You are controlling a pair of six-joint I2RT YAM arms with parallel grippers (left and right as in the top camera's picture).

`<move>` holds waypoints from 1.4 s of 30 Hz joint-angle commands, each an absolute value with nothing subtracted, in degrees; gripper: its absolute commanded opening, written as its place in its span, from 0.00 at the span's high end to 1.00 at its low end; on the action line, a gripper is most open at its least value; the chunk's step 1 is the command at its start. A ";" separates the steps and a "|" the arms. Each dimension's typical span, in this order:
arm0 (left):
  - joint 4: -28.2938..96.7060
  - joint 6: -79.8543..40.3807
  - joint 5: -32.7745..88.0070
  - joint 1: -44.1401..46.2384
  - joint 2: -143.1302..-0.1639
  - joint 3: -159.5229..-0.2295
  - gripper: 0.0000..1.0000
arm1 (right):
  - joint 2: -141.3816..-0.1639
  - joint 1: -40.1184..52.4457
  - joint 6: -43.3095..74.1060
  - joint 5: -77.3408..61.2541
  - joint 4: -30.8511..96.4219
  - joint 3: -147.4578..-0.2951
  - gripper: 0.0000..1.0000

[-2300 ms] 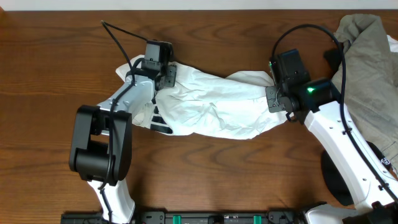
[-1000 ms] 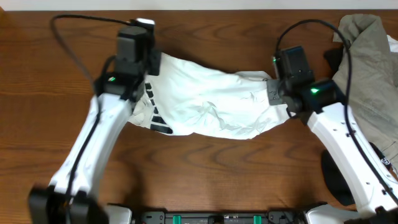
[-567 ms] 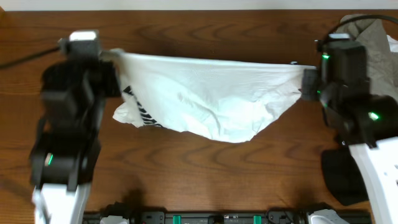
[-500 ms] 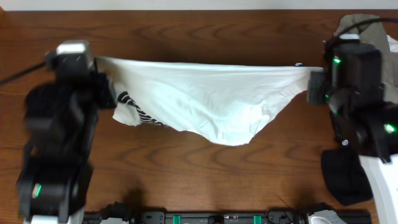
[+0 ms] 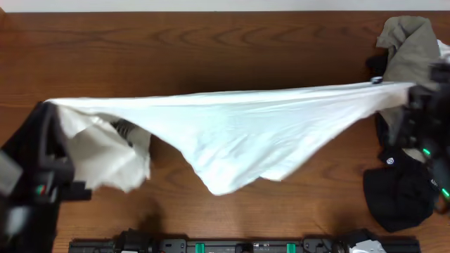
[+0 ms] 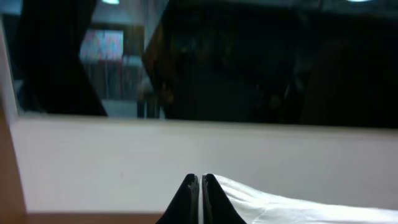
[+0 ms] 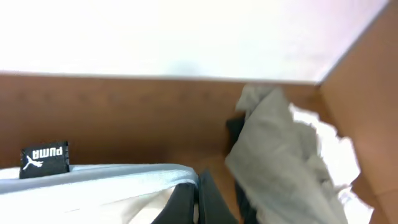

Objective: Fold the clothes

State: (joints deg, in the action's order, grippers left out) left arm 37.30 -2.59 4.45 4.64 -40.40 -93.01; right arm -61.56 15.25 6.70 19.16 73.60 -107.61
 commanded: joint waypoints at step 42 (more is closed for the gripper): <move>68.60 -3.73 11.62 5.61 -90.70 -128.25 0.94 | -102.35 1.17 3.38 19.03 85.60 -133.10 0.99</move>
